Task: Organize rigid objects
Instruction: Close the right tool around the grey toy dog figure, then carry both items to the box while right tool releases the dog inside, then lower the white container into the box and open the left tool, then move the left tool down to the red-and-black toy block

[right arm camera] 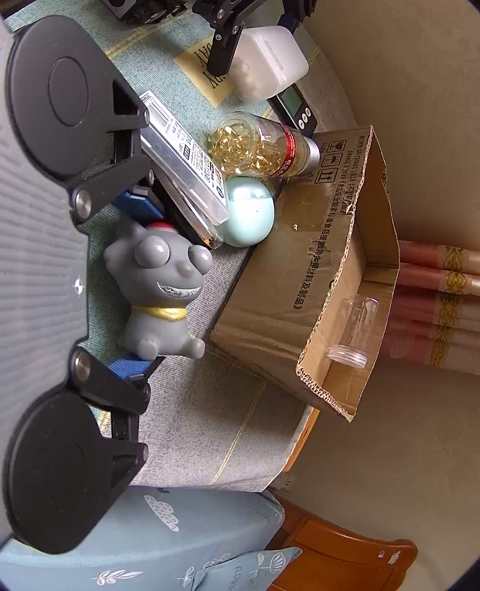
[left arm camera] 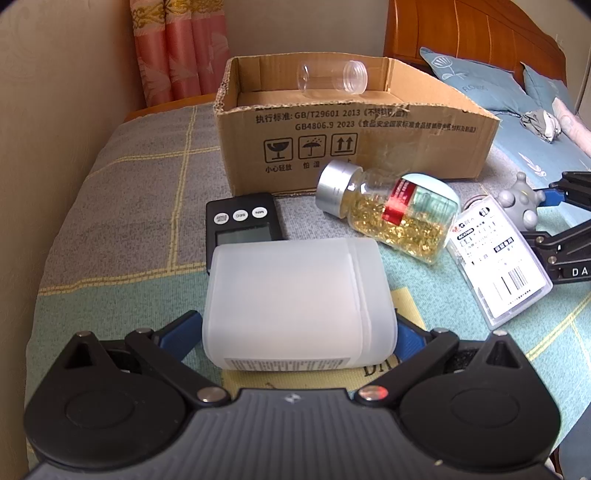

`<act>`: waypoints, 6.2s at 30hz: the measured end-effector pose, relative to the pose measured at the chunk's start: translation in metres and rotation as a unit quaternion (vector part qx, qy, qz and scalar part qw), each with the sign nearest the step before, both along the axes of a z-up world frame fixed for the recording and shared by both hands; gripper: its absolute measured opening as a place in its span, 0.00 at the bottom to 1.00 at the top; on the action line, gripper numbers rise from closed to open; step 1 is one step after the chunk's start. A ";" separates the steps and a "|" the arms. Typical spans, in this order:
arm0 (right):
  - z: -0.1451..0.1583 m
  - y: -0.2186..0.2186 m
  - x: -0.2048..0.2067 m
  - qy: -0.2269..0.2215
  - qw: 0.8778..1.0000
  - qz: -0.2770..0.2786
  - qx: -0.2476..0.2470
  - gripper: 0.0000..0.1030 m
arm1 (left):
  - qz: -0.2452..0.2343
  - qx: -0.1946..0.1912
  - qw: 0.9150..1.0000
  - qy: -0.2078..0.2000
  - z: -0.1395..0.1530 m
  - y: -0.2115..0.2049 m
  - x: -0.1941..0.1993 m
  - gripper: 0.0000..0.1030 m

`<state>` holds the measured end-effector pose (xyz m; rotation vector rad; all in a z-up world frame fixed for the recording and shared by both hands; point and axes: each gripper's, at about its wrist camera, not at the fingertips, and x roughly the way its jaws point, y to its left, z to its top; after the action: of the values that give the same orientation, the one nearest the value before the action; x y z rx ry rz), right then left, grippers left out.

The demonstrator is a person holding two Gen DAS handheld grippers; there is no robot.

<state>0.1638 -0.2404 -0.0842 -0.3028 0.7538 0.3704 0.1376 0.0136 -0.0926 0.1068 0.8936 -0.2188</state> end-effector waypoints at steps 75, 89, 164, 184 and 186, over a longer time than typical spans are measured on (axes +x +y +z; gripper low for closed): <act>0.118 0.035 0.031 -0.034 0.999 0.018 -0.004 0.75 | -0.017 0.012 0.996 -0.083 0.102 0.020 -0.006 0.81; 0.113 0.068 0.104 -0.019 1.000 -0.008 -0.005 0.90 | -0.019 0.020 0.994 -0.106 0.121 0.017 0.008 0.81; -0.007 0.023 -0.081 0.014 0.988 -0.144 0.045 1.00 | -0.141 -0.044 0.989 -0.022 0.046 -0.038 -0.064 0.98; -0.015 0.014 -0.087 0.023 0.985 -0.161 0.054 1.00 | -0.117 0.020 0.993 0.006 0.005 -0.009 -0.073 0.98; -0.015 0.014 -0.086 0.023 0.985 -0.160 0.054 1.00 | -0.098 0.015 0.995 0.006 0.004 0.000 -0.068 0.98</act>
<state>0.0781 -0.2265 -0.0995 -0.0684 0.8103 0.1129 0.0699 0.0140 -0.0890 0.2226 0.8983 -0.3890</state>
